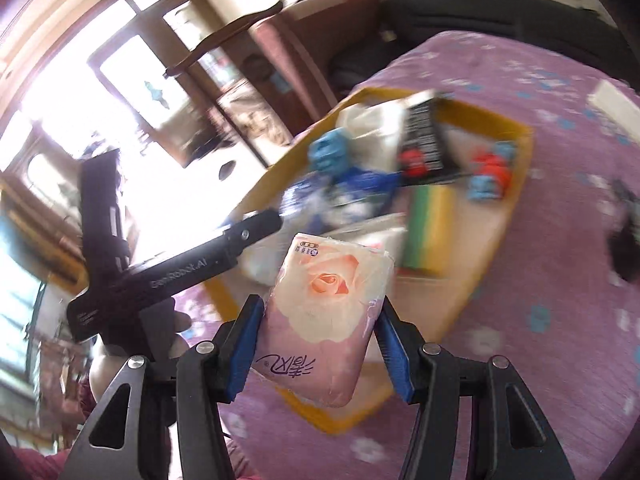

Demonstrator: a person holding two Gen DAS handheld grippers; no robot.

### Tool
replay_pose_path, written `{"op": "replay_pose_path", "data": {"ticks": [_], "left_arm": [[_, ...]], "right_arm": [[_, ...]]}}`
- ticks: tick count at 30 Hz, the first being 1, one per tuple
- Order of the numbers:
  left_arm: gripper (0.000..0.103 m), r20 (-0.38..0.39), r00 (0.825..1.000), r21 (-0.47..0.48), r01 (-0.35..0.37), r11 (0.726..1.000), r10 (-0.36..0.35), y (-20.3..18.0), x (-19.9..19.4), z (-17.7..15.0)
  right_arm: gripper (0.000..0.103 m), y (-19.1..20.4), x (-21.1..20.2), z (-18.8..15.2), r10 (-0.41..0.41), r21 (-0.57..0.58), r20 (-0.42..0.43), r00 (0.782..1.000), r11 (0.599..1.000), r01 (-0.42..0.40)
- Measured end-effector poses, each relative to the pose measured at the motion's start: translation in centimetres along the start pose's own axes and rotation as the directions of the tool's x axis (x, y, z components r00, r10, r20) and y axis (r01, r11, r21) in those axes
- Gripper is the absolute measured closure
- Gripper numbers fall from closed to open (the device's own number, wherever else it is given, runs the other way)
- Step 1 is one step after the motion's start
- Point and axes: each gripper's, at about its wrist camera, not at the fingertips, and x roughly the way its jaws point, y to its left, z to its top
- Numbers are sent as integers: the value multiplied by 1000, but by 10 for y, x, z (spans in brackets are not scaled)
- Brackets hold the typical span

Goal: Organize soft objects
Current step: 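Carry both tissue packs into the tray and release both, then grasp the red mesh bag with the right gripper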

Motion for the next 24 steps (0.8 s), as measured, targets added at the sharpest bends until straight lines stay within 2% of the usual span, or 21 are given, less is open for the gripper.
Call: {"op": "replay_pose_path", "data": {"ticks": [4,8,11,13,17,20,24], "left_arm": [[21,52,999,-34,-10,999,12,14,-20,0],[21,60,998,-62,-24,998,27,24,-26,0],[20,61,998,-76,-24,997,29,26,-28,0],[20,62,998,-78,-24,997,29,24,-29,1],[20,63,998,-45,6,999,-4,7,-31,-1],[20,64,997,14,42,999,-42,-17,-32,-3],[18,38,993,143,110,984,-116,-65,-29,-13]], "right_arm": [[42,17,31,3,-14,-56,-45,999,998,12],[37,20,55,6,-90,-84,-37,995,993,87],[33,19,50,5,-61,-77,-29,998,995,58],[27,17,38,3,-62,-78,-1,998,995,62],[24,-1,0,-7,-96,-61,73,993,993,101],[22,-38,-35,-25,-137,16,118,984,991,136],[22,-107,-88,-55,-277,172,160,948,953,250]]}}
